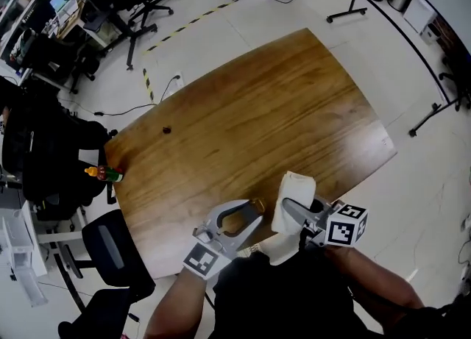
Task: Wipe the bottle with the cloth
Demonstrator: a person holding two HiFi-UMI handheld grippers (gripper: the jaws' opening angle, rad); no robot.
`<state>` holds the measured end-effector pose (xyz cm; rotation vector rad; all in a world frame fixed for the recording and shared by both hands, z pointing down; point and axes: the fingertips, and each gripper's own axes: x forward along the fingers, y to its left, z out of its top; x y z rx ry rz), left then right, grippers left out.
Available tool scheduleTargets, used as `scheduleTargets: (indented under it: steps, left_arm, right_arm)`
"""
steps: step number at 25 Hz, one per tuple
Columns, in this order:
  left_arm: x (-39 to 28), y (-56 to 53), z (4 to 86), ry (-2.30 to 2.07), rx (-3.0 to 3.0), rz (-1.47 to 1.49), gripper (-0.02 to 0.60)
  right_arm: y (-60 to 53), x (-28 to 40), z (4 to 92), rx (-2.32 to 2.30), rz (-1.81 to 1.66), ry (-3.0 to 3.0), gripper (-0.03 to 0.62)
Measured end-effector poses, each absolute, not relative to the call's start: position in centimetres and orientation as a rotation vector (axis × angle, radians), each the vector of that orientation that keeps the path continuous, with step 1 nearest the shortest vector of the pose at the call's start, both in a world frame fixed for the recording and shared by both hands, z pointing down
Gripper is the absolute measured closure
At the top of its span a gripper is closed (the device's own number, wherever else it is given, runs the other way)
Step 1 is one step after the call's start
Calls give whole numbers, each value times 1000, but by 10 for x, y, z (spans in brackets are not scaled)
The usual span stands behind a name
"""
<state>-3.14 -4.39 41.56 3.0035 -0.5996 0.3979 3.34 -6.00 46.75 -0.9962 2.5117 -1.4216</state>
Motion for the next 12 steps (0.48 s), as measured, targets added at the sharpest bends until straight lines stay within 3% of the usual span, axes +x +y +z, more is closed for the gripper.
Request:
scheduleTargets:
  steps: [12]
  left_arm:
    - [-29,-46,412,-630,2951,314,426]
  right_arm:
    - [-15,-11,462,-1121,-1173,2240,523]
